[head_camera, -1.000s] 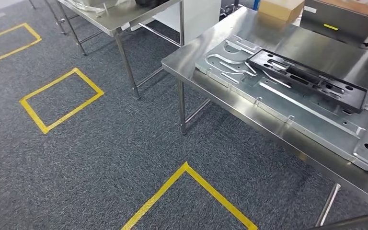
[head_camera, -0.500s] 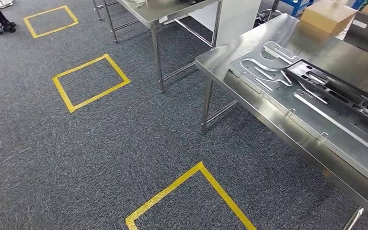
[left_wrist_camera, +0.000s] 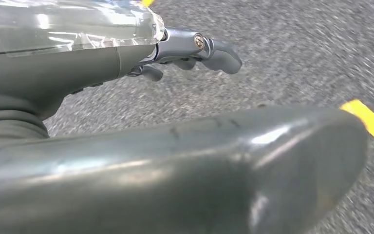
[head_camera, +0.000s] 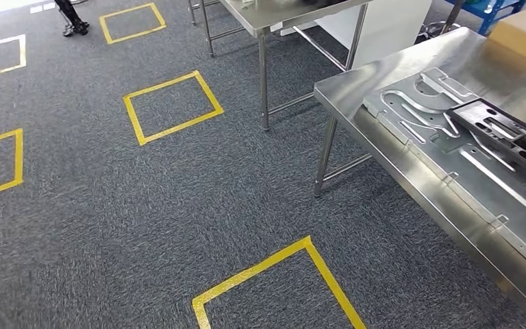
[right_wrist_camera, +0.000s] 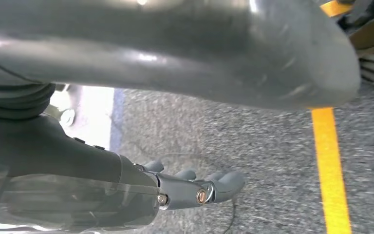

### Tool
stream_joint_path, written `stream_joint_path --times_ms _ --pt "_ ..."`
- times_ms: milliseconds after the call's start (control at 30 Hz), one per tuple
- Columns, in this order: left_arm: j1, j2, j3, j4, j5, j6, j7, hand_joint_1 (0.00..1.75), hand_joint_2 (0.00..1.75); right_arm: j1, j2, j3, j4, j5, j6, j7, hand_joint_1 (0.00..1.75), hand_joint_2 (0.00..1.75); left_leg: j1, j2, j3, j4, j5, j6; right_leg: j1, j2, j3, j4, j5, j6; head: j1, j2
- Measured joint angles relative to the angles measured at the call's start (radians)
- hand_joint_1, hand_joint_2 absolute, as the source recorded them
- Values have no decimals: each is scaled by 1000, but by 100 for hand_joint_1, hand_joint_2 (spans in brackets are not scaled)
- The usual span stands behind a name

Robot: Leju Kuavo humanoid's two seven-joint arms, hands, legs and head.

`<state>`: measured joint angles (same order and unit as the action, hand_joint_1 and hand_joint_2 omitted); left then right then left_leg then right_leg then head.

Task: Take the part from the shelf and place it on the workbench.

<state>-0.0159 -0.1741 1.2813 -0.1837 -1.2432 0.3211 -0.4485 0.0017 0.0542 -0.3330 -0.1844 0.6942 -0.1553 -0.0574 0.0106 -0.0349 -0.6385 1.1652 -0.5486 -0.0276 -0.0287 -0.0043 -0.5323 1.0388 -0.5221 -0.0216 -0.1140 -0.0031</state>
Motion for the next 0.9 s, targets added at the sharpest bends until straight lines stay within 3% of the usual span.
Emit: stream_joint_path --times_ms 67,100,133,167,233,300,367,433,500,533,567,600,633,667,700,767,833,900 --pt "0 0 4 0 6 24 2 0 0 1 0 -4 3 -7 4 18 0 0 2 24 -56 124 -54 -4 6 -28 -5 0 0 -3 0 0" --pt "1 0 6 0 9 33 3 0 0 1 0 -7 4 -10 6 27 0 0 2 27 -64 148 -56 -4 8 -42 -5 0 0 -3 0 0" --pt "2 0 9 0 11 39 5 0 0 0 1 -9 4 -13 8 35 0 0 1 30 -52 131 -39 -1 9 -55 -5 0 -1 -3 0 0" --pt "3 0 11 1 12 43 6 0 0 -2 2 -12 5 -14 10 41 0 0 0 36 -20 75 -9 4 11 -66 -4 0 -1 -3 0 0" --pt "3 0 12 1 9 46 5 0 0 -4 7 -16 5 -16 11 45 0 0 -9 82 56 -69 41 20 13 -87 1 0 -3 1 0 0" --pt "0 0 12 1 -2 47 2 0 0 -6 12 -20 5 -21 10 42 0 0 -21 113 87 -137 54 32 14 -104 5 -2 -5 10 0 0" --pt "-1 1 10 2 -13 47 -2 0 0 -12 16 -24 5 -28 7 32 0 0 -24 93 87 -145 59 39 14 -119 11 -7 -5 22 0 0" --pt "0 1 8 4 -22 40 -3 0 0 -16 19 -28 5 -32 2 21 0 0 -18 72 95 -162 72 50 12 -88 10 9 -22 33 0 0" --pt "-4 1 5 5 -26 31 -2 0 0 -13 20 -33 6 -37 -3 15 0 0 -14 50 98 -174 83 58 12 -27 -32 99 -78 35 1 0" --pt "-7 2 3 6 -28 26 0 0 0 -11 21 -36 7 -40 -4 14 0 0 -14 37 96 -175 84 61 12 -9 -65 165 -110 34 1 0" --pt "-9 3 2 6 -31 20 3 0 0 -9 21 -40 7 -42 -5 17 0 0 -16 24 94 -174 85 62 12 -2 -95 222 -130 33 1 0" --pt "-10 3 0 6 -33 16 7 0 0 -8 21 -43 8 -44 -5 23 0 0 -17 10 94 -173 85 62 13 0 -113 254 -131 33 1 0" --pt "-10 4 -3 7 -34 13 12 0 0 -8 21 -45 8 -45 -4 31 0 0 -17 -6 94 -170 85 62 13 2 -113 247 -111 32 1 0" --pt "-10 4 -5 9 -36 10 16 0 0 -7 21 -46 8 -45 -4 38 0 0 -17 -21 94 -167 84 60 12 7 -96 201 -75 31 1 0" --pt "-10 4 -8 10 -36 10 20 0 0 -7 21 -47 8 -45 -3 45 0 0 -16 -35 94 -162 82 58 11 22 -67 133 -35 30 1 0" --pt "-11 5 -10 11 -34 11 29 0 0 -5 21 -48 9 -44 0 58 0 0 -18 -57 88 -151 77 49 9 60 -24 26 10 27 1 0" --pt "-13 7 -10 12 -30 9 41 0 0 -6 21 -49 10 -43 6 72 0 0 -19 -74 80 -146 76 39 10 71 -15 3 12 22 1 0" --pt "-13 14 -10 12 -26 2 56 0 0 -9 22 -49 10 -42 11 83 0 0 -16 -80 75 -143 75 29 10 49 -12 -4 16 11 1 0"
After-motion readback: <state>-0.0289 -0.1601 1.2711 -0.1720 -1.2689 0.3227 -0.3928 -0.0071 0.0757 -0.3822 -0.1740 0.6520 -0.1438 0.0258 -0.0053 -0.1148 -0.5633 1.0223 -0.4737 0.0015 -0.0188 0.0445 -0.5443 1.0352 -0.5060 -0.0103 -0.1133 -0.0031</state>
